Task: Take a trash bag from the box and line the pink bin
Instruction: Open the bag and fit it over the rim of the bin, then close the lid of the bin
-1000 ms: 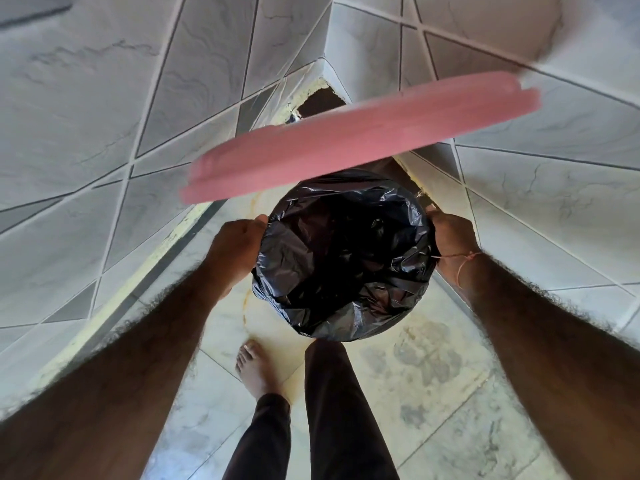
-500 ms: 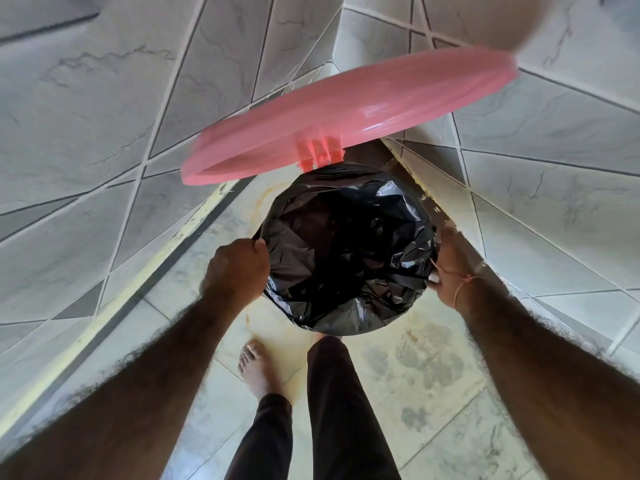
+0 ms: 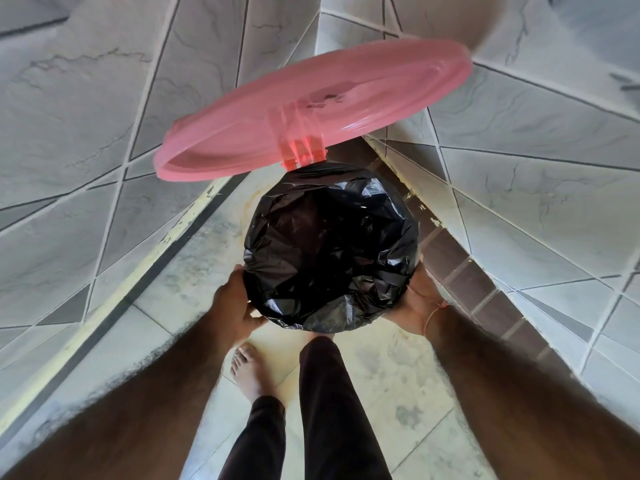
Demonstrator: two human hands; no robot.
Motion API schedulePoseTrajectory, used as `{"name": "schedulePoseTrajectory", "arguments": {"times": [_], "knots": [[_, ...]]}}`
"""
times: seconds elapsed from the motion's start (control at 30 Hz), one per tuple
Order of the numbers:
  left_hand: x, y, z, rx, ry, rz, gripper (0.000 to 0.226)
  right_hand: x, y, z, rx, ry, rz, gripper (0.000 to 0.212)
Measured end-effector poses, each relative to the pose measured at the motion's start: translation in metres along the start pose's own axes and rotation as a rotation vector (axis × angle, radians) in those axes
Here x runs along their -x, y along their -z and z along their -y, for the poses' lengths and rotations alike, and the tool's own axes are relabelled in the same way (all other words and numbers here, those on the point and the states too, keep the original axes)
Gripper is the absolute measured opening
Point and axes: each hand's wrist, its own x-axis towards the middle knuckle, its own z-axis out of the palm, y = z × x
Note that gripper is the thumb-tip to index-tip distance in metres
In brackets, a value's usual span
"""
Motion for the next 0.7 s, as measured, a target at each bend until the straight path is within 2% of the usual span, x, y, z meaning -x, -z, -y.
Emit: {"name": "schedulePoseTrajectory", "arguments": {"times": [0.1,0.2,0.27,0.37,0.47,0.53,0.6,0.7], "knots": [[0.004,0.008,0.003,0.035,-0.080,-0.108,0.046,0.006,0.007,-0.006,0.074,-0.050,-0.264,0.068],[0.020,0.010,0.003,0.064,-0.122,-0.207,0.043,0.013,0.010,-0.012,0.023,0.026,-0.511,0.073],[0.035,0.003,0.007,0.103,-0.107,-0.234,0.041,0.020,0.000,-0.017,-0.019,0.023,-0.587,0.067],[0.043,-0.011,0.029,0.085,-0.099,-0.328,0.052,0.027,-0.023,-0.035,-0.120,-0.040,-0.584,0.064],[0.056,-0.032,0.049,0.295,0.030,-0.182,0.045,0.027,-0.042,-0.056,-0.276,-0.119,-0.485,0.079],[0.060,-0.041,0.054,0.370,0.037,-0.036,0.046,0.028,-0.048,-0.064,-0.325,-0.154,-0.413,0.081],[0.047,-0.036,0.057,0.344,0.017,0.055,0.055,0.030,-0.045,-0.071,-0.336,-0.162,-0.360,0.078],[0.029,-0.012,0.048,0.198,-0.005,0.026,0.059,0.033,-0.025,-0.074,-0.240,-0.173,-0.406,0.084]]}}
